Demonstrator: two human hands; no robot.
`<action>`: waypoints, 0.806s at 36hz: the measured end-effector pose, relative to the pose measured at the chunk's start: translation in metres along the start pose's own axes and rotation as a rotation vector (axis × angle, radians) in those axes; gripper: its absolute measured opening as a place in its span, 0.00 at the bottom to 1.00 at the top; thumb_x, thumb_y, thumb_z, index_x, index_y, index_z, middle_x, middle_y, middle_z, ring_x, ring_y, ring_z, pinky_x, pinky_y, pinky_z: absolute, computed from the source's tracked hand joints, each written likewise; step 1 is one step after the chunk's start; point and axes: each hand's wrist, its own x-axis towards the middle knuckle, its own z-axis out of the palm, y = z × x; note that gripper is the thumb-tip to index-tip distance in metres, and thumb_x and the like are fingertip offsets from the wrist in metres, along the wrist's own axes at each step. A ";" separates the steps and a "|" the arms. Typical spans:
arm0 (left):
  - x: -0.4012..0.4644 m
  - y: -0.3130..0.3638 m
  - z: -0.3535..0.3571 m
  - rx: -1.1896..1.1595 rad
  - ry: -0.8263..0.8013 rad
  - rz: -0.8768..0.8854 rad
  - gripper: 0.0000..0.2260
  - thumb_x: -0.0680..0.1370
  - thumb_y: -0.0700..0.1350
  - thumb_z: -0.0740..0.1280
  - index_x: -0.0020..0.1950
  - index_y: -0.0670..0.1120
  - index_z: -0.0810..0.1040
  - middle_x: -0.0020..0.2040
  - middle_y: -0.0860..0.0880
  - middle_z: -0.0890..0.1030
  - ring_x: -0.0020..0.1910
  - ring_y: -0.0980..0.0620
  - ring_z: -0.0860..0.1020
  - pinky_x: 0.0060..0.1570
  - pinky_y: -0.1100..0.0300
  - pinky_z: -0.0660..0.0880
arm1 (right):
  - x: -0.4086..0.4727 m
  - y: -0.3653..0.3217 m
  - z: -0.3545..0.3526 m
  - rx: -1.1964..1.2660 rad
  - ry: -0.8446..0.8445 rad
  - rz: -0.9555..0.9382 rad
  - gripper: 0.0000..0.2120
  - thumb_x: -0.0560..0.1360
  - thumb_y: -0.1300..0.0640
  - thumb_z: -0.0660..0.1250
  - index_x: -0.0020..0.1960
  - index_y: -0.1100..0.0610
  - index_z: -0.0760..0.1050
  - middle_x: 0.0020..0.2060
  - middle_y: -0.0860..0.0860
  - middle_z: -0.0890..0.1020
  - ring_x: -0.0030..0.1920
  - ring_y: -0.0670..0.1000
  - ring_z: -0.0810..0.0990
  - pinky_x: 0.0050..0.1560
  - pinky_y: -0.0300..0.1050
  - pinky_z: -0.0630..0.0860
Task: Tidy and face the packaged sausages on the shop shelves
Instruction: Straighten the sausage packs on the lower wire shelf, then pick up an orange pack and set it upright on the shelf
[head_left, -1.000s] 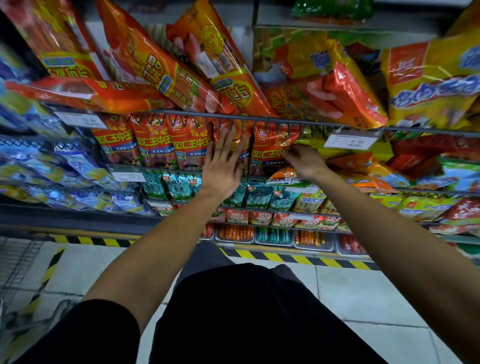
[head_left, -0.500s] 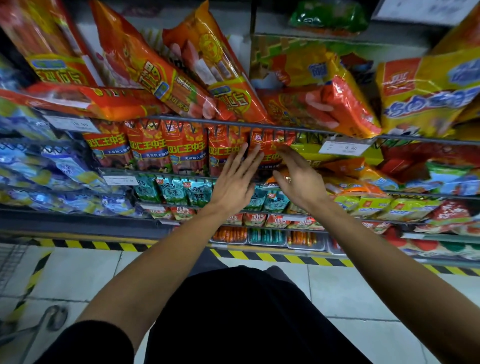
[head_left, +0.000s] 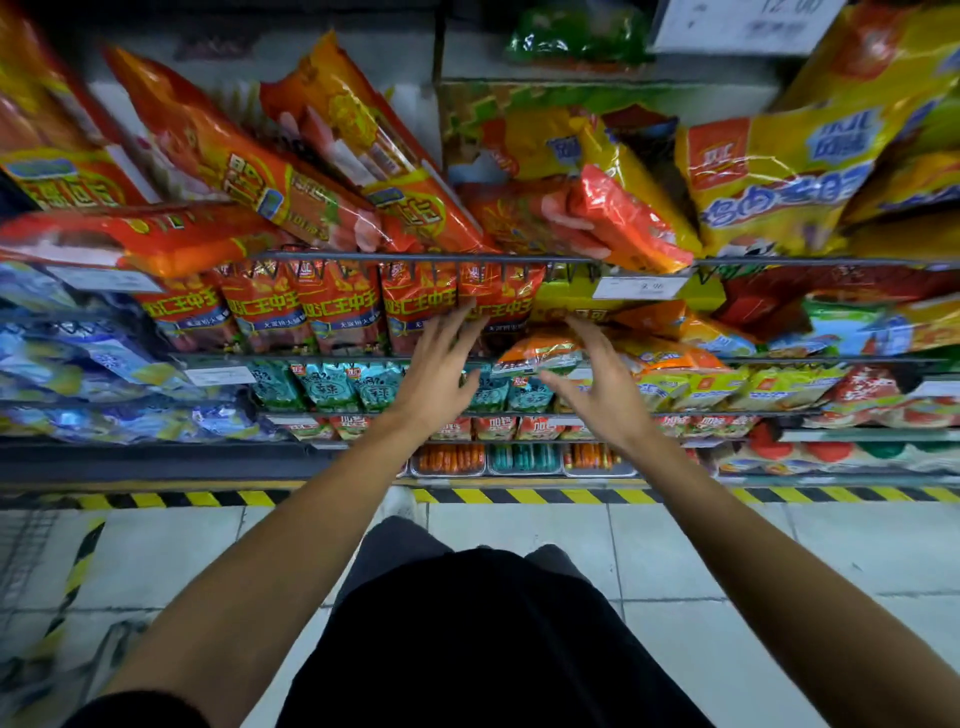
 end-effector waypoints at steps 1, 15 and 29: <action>-0.003 0.002 0.001 -0.057 -0.020 -0.020 0.30 0.81 0.42 0.69 0.82 0.49 0.63 0.83 0.48 0.58 0.80 0.41 0.57 0.76 0.43 0.63 | -0.007 0.004 0.002 0.051 0.013 0.033 0.41 0.77 0.39 0.69 0.82 0.52 0.57 0.80 0.51 0.63 0.78 0.51 0.63 0.75 0.52 0.67; 0.004 0.045 0.035 -0.580 -0.101 -0.393 0.31 0.79 0.45 0.73 0.80 0.50 0.66 0.79 0.48 0.66 0.65 0.54 0.76 0.59 0.66 0.76 | 0.002 0.029 0.012 0.141 0.032 0.131 0.35 0.78 0.59 0.73 0.80 0.55 0.61 0.78 0.52 0.67 0.76 0.54 0.68 0.74 0.55 0.70; 0.032 0.071 0.011 -0.645 0.067 -0.398 0.19 0.77 0.40 0.75 0.67 0.40 0.80 0.60 0.50 0.82 0.58 0.55 0.78 0.60 0.72 0.73 | -0.008 0.030 0.000 0.495 0.040 0.240 0.34 0.78 0.72 0.68 0.80 0.56 0.61 0.67 0.37 0.70 0.70 0.44 0.69 0.74 0.47 0.70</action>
